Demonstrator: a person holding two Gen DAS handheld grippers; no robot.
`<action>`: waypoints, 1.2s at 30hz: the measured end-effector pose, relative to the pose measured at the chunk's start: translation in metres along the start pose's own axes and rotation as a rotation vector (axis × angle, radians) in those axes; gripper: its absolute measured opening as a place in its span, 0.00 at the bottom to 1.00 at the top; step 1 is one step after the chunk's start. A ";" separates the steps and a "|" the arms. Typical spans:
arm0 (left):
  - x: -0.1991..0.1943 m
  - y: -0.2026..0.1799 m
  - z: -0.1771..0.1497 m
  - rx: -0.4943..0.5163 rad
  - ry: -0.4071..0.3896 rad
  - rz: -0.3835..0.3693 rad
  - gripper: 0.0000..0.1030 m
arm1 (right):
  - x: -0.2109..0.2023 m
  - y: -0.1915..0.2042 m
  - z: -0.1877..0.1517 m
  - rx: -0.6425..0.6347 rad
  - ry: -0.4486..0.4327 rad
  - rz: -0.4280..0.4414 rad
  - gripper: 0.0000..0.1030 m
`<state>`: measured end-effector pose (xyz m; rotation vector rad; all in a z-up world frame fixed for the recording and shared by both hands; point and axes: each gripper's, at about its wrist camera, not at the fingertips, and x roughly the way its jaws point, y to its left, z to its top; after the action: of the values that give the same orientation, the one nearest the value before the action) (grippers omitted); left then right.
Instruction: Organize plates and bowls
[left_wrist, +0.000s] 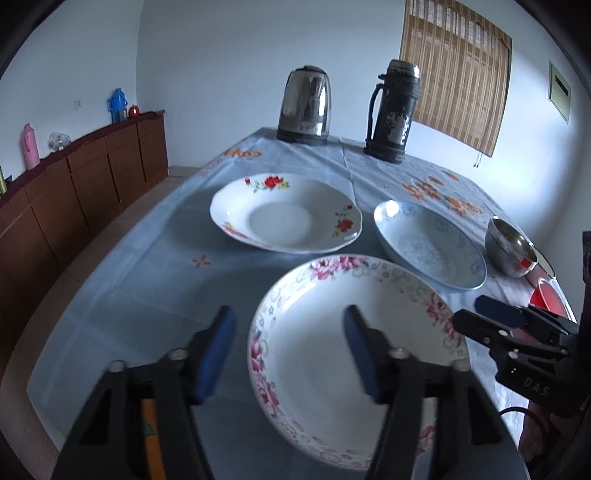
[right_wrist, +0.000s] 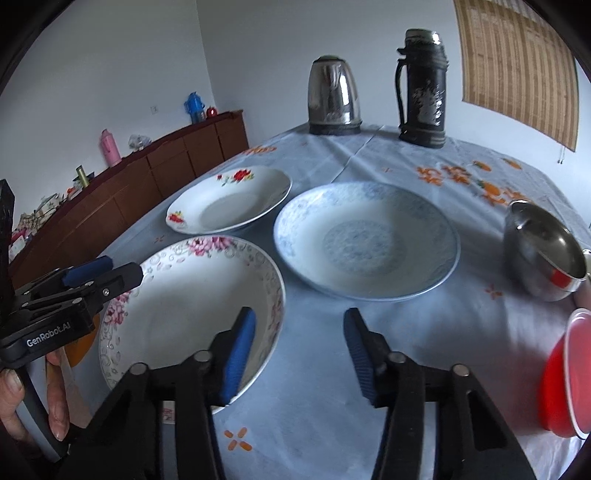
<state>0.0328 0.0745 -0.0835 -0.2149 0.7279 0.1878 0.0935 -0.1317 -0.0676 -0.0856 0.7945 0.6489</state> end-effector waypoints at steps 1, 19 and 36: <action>0.002 0.000 -0.001 0.000 0.010 -0.007 0.45 | 0.004 0.002 0.000 -0.003 0.015 0.010 0.46; 0.011 -0.002 -0.010 0.004 0.044 -0.046 0.16 | 0.026 0.015 -0.004 -0.045 0.106 0.065 0.19; -0.007 0.005 -0.007 -0.003 -0.058 0.041 0.54 | 0.027 0.013 -0.005 -0.052 0.095 0.076 0.19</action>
<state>0.0227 0.0767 -0.0844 -0.1967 0.6751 0.2333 0.0965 -0.1092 -0.0873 -0.1350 0.8758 0.7423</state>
